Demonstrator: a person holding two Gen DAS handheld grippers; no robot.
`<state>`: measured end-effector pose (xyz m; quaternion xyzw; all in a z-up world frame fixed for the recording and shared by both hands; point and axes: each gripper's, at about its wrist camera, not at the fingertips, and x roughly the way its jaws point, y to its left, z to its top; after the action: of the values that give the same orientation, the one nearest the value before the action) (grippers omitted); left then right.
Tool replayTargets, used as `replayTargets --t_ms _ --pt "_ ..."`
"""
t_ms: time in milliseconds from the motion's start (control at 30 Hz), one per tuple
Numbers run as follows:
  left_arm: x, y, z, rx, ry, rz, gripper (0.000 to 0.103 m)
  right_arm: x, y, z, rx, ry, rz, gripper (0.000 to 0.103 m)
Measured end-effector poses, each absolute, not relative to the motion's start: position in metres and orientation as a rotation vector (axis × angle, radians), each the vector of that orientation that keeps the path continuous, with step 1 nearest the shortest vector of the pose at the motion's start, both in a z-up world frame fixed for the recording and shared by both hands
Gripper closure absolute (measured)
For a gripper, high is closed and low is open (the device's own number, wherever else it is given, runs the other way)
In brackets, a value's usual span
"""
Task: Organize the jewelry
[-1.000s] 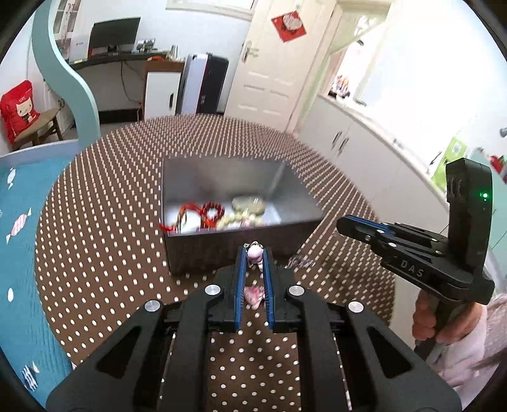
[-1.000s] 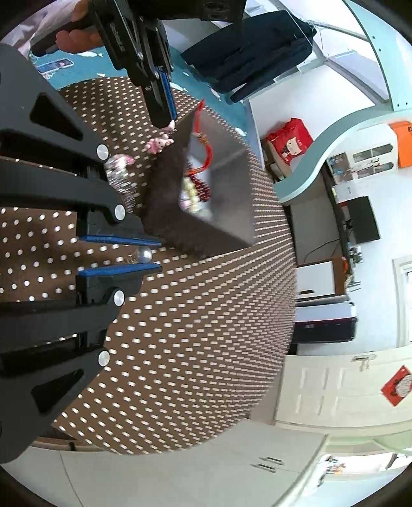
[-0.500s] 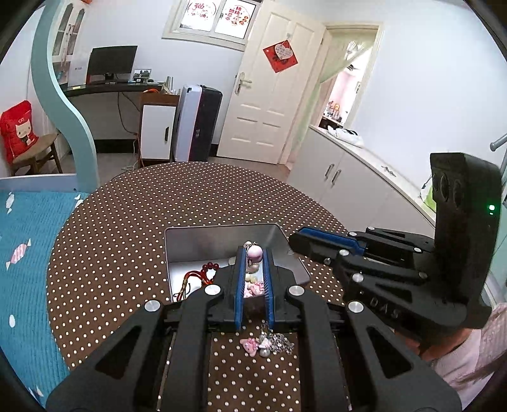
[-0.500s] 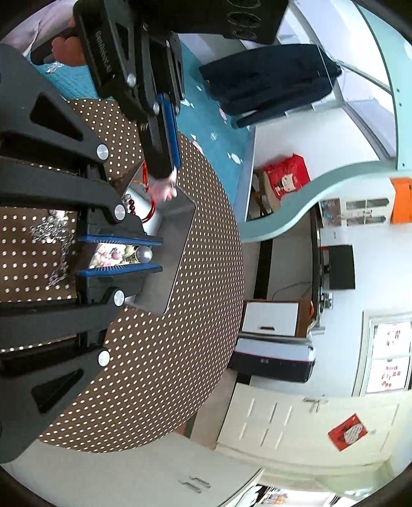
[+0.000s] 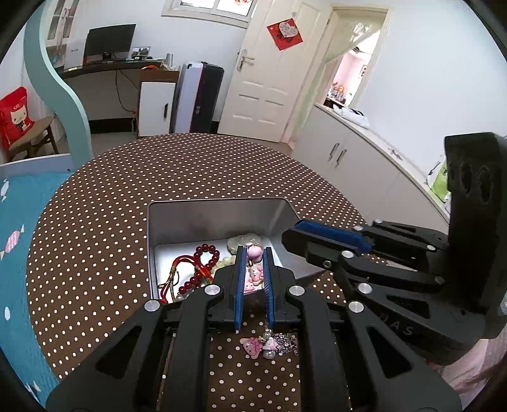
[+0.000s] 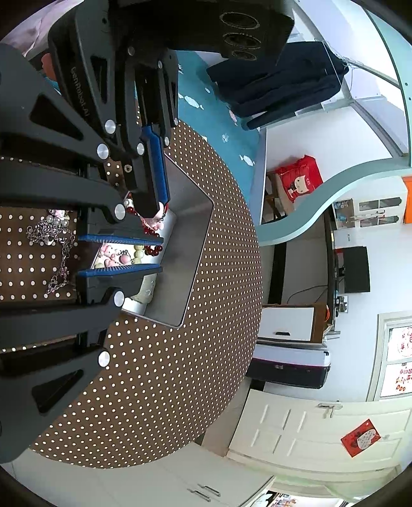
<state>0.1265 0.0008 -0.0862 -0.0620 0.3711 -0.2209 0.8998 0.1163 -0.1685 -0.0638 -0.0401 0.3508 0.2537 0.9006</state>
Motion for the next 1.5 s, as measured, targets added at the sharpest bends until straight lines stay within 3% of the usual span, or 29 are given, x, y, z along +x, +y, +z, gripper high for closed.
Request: replayTargets --t_ms 100,567,633,667,767,1133,1367,1500 --pt "0.128 0.002 -0.089 -0.124 0.778 -0.45 0.091 0.117 -0.172 -0.063 -0.084 0.721 0.496 0.068" --pt "0.108 0.01 -0.092 -0.127 0.783 -0.412 0.091 0.096 -0.176 -0.063 -0.08 0.717 0.474 0.058" --pt "0.101 0.012 -0.091 -0.122 0.779 -0.396 0.08 0.092 -0.177 -0.062 -0.079 0.712 0.47 0.055" --pt "0.096 0.013 -0.088 -0.122 0.77 -0.382 0.06 0.088 -0.178 -0.061 -0.077 0.708 0.47 0.053" --pt "0.082 0.022 -0.083 -0.116 0.739 -0.37 0.05 0.076 -0.181 -0.062 -0.073 0.696 0.482 0.05" --pt "0.04 0.044 -0.093 -0.109 0.75 -0.334 0.045 0.052 -0.168 -0.088 -0.091 0.769 0.527 0.052" --pt "0.031 0.051 -0.103 -0.116 0.771 -0.313 0.045 0.057 -0.149 -0.111 -0.113 0.838 0.574 0.077" --pt "0.033 0.055 -0.103 -0.129 0.778 -0.313 0.045 0.062 -0.144 -0.121 -0.127 0.874 0.571 0.079"
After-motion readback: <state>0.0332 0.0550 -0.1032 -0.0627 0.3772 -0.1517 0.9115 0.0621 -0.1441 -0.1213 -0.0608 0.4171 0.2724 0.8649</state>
